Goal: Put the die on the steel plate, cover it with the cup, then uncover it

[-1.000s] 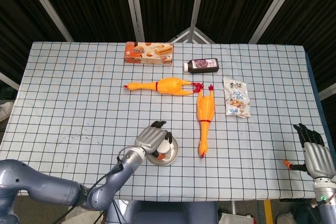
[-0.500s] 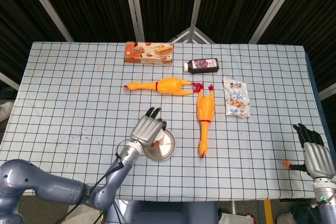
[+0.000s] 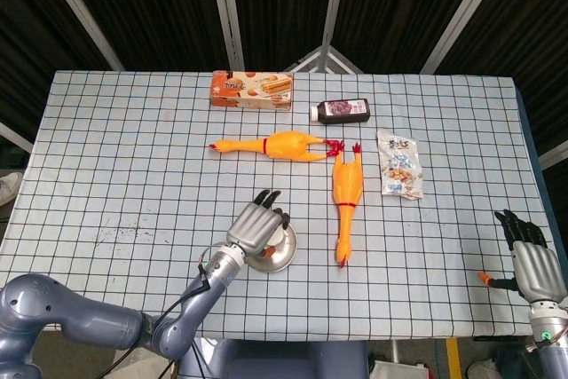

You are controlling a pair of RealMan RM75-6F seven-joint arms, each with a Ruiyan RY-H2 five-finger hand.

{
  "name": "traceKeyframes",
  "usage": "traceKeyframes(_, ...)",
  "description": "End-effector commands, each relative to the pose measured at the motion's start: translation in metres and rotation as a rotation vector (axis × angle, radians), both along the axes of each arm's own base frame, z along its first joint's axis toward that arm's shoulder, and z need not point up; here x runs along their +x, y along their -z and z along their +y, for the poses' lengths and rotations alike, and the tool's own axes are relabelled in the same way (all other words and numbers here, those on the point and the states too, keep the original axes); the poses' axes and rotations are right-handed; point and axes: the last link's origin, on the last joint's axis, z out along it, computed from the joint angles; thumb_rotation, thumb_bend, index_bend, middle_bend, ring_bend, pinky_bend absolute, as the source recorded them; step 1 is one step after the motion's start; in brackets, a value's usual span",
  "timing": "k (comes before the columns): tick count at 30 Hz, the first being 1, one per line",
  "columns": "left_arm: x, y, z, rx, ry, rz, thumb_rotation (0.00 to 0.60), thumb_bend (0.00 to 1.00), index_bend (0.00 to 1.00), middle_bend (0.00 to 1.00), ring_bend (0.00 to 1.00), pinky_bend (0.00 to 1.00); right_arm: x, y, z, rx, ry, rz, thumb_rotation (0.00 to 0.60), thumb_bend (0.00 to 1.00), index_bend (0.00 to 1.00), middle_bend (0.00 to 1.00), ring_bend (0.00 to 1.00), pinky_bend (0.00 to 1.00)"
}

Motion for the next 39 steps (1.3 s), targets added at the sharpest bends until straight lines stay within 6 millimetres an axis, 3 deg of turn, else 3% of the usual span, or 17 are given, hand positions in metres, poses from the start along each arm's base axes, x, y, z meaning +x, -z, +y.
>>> traceKeyframes(1,0.001,0.002,-0.003,-0.044,-0.008,-0.036,0.6,0.36,0.41,0.37,0.03,0.0,0.0,0.0,0.0,0.001,0.0,0.0,0.6,0.02,0.05,0.0,0.09,0.0)
traceKeyframes(10,0.005,-0.001,-0.018,-0.341,-0.234,-0.193,0.6,0.36,0.41,0.37,0.03,0.0,0.001,0.001,0.0,0.003,0.0,0.002,0.6,0.02,0.05,0.0,0.09,0.0)
traceKeyframes(14,0.005,-0.007,-0.015,-0.41,-0.285,-0.194,0.6,0.36,0.42,0.37,0.03,0.0,0.001,0.001,0.0,0.002,0.001,0.003,0.6,0.02,0.05,0.0,0.09,0.0)
traceKeyframes(22,-0.005,-0.01,0.002,-0.197,-0.162,-0.042,0.6,0.36,0.42,0.37,0.03,0.0,0.001,0.001,0.0,0.004,0.001,0.001,0.6,0.02,0.05,0.0,0.09,0.0)
traceKeyframes(27,-0.008,-0.004,0.003,-0.044,-0.049,0.028,0.6,0.36,0.42,0.37,0.03,0.0,0.002,0.001,0.0,0.007,0.001,-0.004,0.6,0.02,0.05,0.0,0.09,0.0)
traceKeyframes(39,-0.013,0.004,0.004,0.079,0.111,0.054,0.6,0.36,0.42,0.37,0.03,0.0,0.002,0.001,0.001,0.008,0.001,-0.013,0.6,0.02,0.05,0.0,0.09,0.0)
